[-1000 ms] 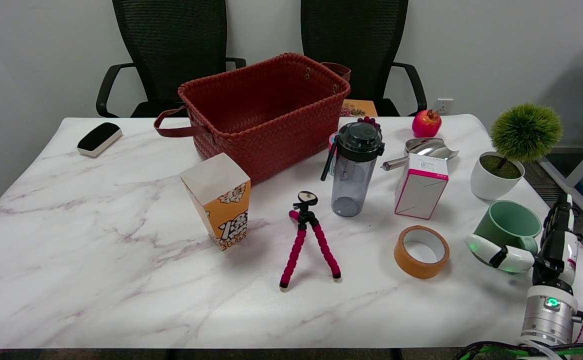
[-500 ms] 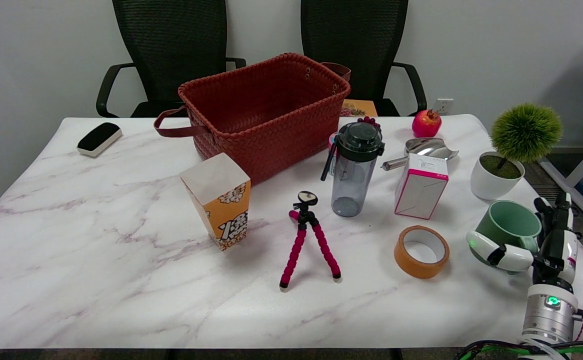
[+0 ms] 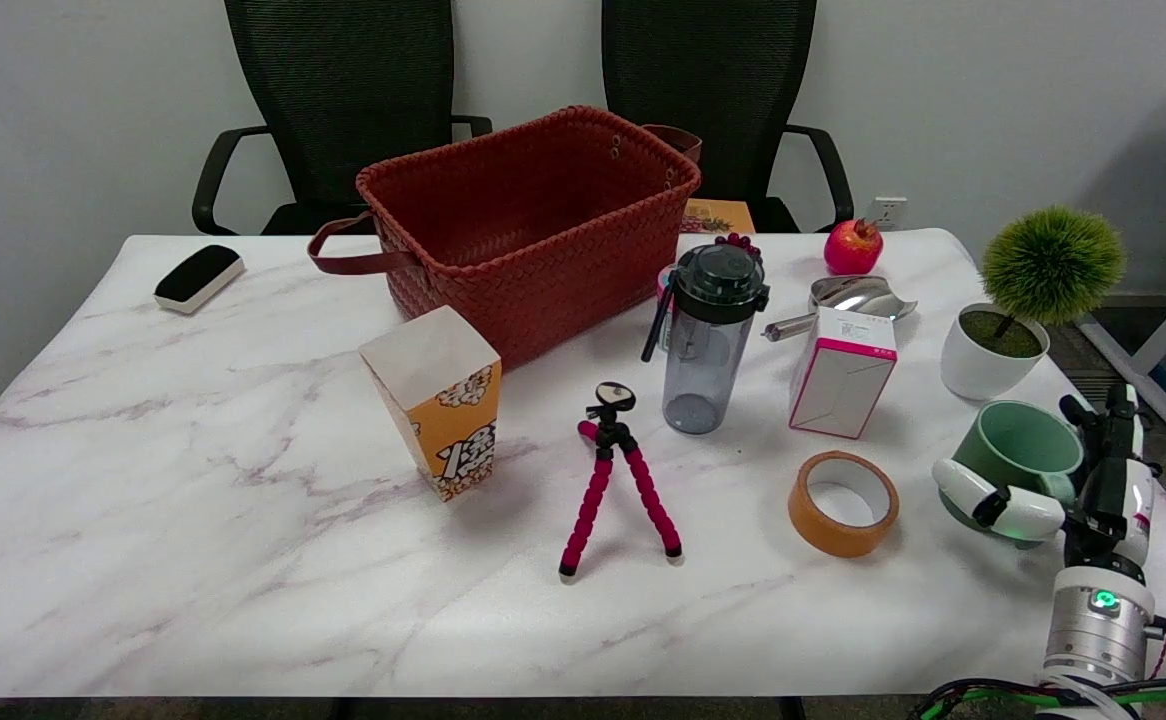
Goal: Pick up the green mug.
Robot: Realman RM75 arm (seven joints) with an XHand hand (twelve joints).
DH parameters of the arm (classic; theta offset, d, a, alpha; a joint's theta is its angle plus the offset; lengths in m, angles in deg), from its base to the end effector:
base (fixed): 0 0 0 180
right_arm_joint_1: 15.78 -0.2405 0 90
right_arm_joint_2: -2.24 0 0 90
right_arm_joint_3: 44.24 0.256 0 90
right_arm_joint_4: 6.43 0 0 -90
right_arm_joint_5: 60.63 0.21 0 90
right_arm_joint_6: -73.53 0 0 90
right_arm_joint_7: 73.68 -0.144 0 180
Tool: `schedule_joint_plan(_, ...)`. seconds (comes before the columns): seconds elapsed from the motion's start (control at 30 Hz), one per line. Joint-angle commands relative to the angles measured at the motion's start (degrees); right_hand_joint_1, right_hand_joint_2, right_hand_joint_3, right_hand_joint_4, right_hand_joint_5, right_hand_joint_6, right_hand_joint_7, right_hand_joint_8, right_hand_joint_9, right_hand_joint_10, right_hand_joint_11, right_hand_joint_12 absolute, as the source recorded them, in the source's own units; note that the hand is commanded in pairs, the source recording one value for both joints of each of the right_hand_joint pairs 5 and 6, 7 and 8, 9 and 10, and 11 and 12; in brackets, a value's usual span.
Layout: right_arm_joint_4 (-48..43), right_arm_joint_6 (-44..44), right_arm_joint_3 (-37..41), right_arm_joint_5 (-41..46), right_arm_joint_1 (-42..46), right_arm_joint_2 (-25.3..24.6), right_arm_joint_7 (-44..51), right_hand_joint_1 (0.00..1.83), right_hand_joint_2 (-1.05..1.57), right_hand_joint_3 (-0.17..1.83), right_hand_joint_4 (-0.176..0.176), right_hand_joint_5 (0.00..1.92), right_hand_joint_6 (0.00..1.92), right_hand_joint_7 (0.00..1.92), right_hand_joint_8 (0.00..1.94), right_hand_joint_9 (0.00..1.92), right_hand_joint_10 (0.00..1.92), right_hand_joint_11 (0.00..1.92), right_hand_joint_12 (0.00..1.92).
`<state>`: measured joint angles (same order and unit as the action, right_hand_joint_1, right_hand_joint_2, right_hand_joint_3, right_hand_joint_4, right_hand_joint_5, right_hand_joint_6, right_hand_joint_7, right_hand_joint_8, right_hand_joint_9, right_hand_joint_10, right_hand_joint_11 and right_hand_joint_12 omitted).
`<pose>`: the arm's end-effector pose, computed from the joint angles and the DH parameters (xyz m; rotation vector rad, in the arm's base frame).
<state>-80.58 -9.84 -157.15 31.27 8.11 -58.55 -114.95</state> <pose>-0.3396 -0.1288 0.4392 0.6299 -0.3324 1.3983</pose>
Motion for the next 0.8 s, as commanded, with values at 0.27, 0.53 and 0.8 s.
schedule_joint_plan(0.27, 0.8, 1.7, 0.3, 0.4, -0.1, 0.1, 0.0, 1.33, -0.14, 0.72, 0.000, 0.05, 0.05, 0.33, 0.33, 0.00, 0.00, 0.39, 0.39)
schedule_joint_plan(0.53, 1.1, 1.9, 0.6, 0.4, -0.2, 0.1, 0.0, 1.32, -0.14, 0.83, 0.000, 0.06, 0.06, 0.35, 0.35, 0.00, 0.00, 0.49, 0.49)
schedule_joint_plan(0.8, 1.2, 2.6, 0.9, 0.4, -0.2, 0.1, 0.0, 1.33, -0.07, 0.69, 0.000, 0.10, 0.10, 0.42, 0.42, 0.00, 0.00, 0.43, 0.43)
